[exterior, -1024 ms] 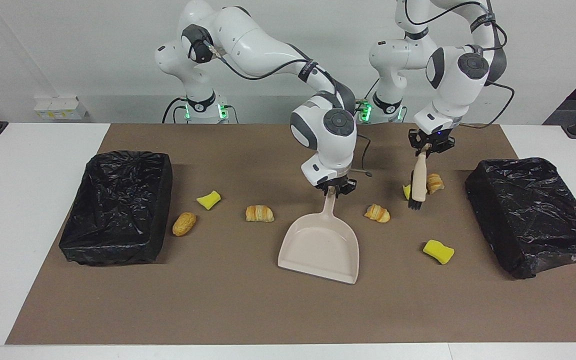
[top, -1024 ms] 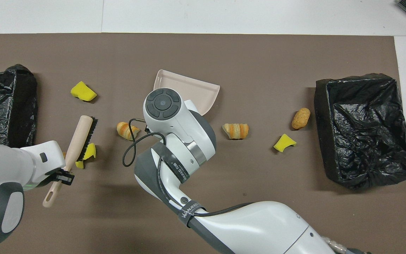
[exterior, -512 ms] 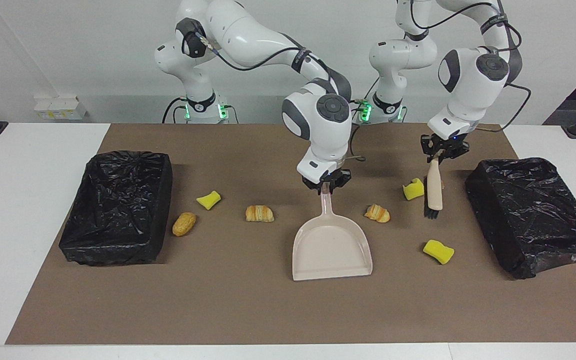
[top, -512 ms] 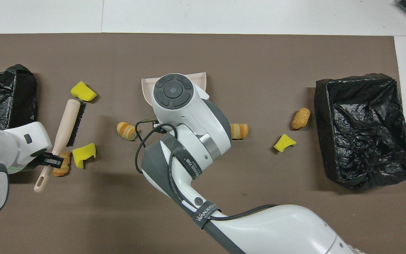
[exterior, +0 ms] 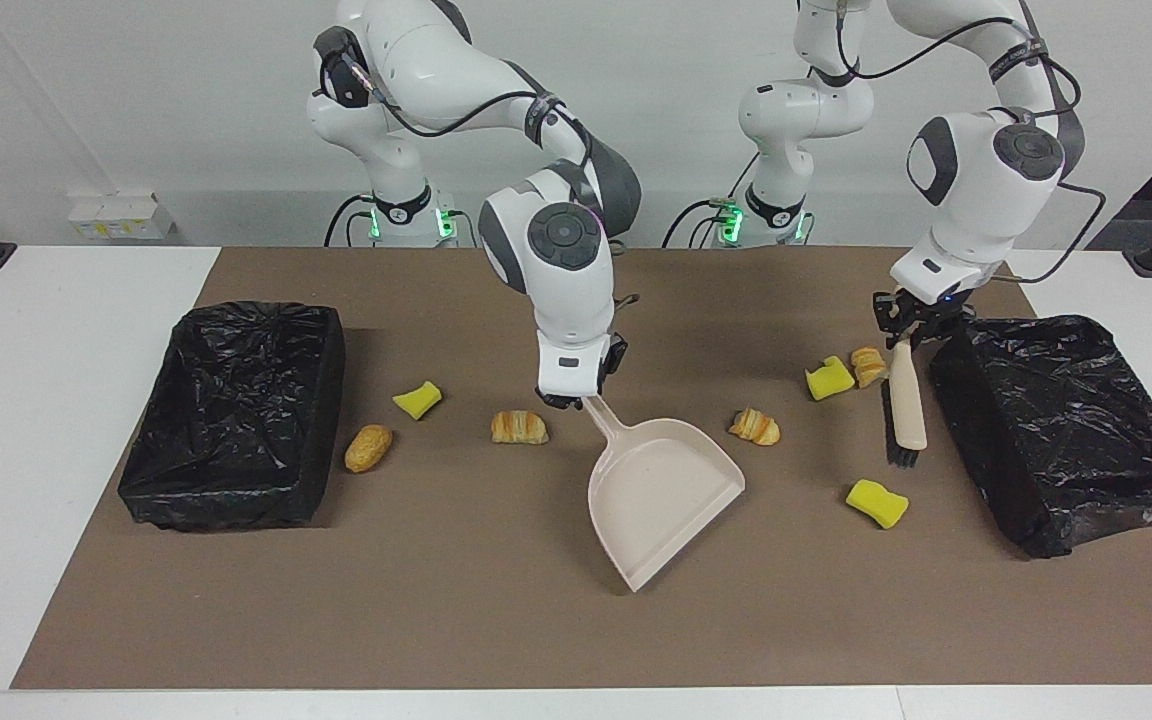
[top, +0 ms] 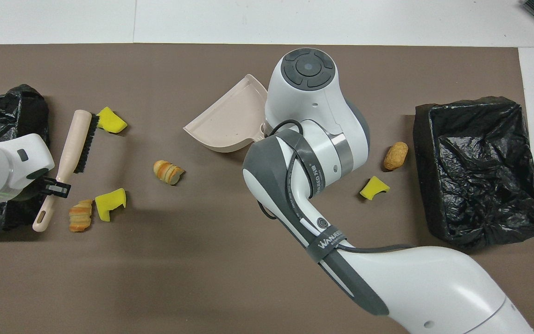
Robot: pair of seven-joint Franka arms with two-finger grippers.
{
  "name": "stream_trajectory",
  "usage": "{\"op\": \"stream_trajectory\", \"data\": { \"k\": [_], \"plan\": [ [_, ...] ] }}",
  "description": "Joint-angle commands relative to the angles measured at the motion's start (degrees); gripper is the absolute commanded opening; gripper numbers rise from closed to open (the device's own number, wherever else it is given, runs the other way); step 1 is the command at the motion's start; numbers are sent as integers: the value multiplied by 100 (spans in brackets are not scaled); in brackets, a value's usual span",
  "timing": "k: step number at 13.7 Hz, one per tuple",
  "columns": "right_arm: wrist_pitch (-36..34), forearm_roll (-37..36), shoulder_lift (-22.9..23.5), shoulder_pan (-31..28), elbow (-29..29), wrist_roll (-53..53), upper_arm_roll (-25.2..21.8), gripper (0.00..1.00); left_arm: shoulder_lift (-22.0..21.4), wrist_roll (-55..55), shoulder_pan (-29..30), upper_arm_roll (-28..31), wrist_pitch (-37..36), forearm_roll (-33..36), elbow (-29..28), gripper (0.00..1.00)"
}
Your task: Sweep and dump trash in bin
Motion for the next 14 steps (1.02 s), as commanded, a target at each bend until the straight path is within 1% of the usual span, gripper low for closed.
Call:
{"op": "stream_trajectory", "data": {
  "k": [1, 2, 3, 4, 5, 6, 8, 10, 11, 12, 14],
  "plan": [
    [-256, -125, -306, -106, -335, -1341, 108, 0, 303, 60, 69, -54, 28, 349, 167, 0],
    [-256, -126, -429, -106, -511, -1713, 108, 0, 461, 69, 78, -54, 134, 577, 211, 0],
    [-239, -170, -526, -89, -713, -2030, 108, 0, 637, 78, 78, -54, 230, 658, 351, 0],
    [-247, -240, -692, -45, -967, -2503, 99, 0, 908, 95, 130, -45, 266, 667, 613, 0],
    [-213, -423, -825, -1, -1222, -2708, 99, 0, 1216, 96, 148, -45, 223, 668, 955, 0],
    [-91, -625, -983, 34, -1512, -2771, 108, 0, 1462, 96, 148, -45, 249, 668, 1158, 0],
    [234, -697, -1212, 235, -1961, -2702, 99, 0, 1771, 104, 157, -54, 389, 668, 1318, 0],
    [368, -828, -1344, 289, -2234, -2658, 90, 0, 1930, 104, 139, -62, 573, 615, 1319, 0],
    [324, -1142, -1388, 246, -2305, -2710, 99, 0, 1948, 104, 96, -62, 565, 589, 1310, 0],
    [306, -1320, -1423, 202, -2375, -2710, 108, 0, 1931, 87, 52, -80, 548, 588, 1249, 0],
    [341, -1339, -1424, 71, -2437, -2719, 99, 0, 1808, -27, -176, -106, 548, 545, 968, 0]
  ]
}}
